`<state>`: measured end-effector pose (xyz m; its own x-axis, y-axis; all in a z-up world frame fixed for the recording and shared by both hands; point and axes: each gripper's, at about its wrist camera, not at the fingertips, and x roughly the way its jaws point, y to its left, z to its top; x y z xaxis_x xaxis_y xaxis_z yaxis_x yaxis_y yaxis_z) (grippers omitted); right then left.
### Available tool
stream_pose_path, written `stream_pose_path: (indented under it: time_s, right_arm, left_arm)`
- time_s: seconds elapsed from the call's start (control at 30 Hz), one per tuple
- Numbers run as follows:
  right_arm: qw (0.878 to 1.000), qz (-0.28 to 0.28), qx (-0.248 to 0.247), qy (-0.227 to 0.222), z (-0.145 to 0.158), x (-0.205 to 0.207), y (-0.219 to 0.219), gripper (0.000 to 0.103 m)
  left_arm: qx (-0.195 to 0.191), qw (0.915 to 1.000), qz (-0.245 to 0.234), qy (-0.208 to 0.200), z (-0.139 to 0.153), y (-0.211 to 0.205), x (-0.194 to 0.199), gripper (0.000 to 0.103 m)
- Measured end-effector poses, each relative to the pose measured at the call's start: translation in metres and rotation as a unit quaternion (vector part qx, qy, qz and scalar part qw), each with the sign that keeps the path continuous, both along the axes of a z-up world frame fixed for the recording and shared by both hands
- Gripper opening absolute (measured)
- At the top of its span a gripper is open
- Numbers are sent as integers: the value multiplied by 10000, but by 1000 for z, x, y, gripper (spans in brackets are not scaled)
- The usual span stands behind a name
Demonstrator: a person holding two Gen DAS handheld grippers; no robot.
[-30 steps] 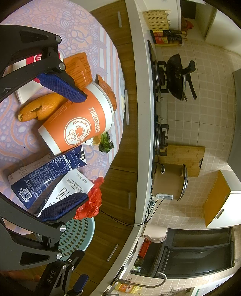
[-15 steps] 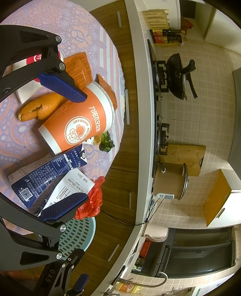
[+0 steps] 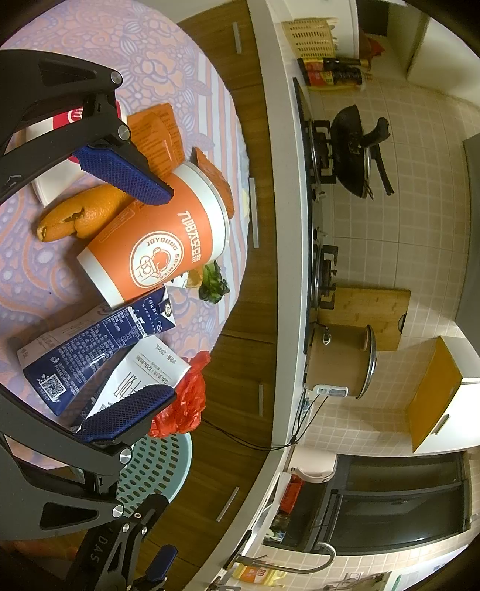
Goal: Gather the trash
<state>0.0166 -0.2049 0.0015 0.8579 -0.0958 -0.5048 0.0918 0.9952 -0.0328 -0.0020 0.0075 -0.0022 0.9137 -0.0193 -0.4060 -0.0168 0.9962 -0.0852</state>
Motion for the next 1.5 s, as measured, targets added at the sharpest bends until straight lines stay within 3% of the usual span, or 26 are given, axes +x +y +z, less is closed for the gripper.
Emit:
stream_pose_path:
  time_s: [0.43, 0.57, 0.77, 0.97, 1.1, 1.2, 1.37, 1.5]
  right_arm:
    - [9998, 179, -10, 40, -4, 4, 5, 95]
    - [9963, 837, 114, 176, -12, 10, 13, 91]
    - [9869, 1555, 262, 356, -24, 17, 18, 78]
    - [9822, 1759, 462, 478, -24, 31, 2, 73]
    - [9793, 1878, 506, 554, -22, 37, -3, 73]
    - [9762, 1985, 611, 627, -22, 39, -5, 73]
    - [9696, 2210, 706, 781, -25, 40, 1, 73]
    - [9684, 2250, 701, 814, -27, 39, 6, 73]
  left_arm:
    - [90, 9999, 46, 39, 2, -1, -5, 95]
    - [220, 9991, 128, 327, 2, -4, -13, 95]
    - [-250, 9960, -150, 846, -8, -13, -18, 94]
    - [-212, 9916, -14, 1274, -22, -32, -2, 86]
    - [-266, 9843, 143, 1739, -36, -35, 16, 70]
    - [-442, 9833, 84, 1764, -38, -32, 17, 67]
    - [-758, 9794, -237, 1854, -37, -26, 13, 47]
    - [-938, 9756, -257, 1969, -36, -24, 15, 45]
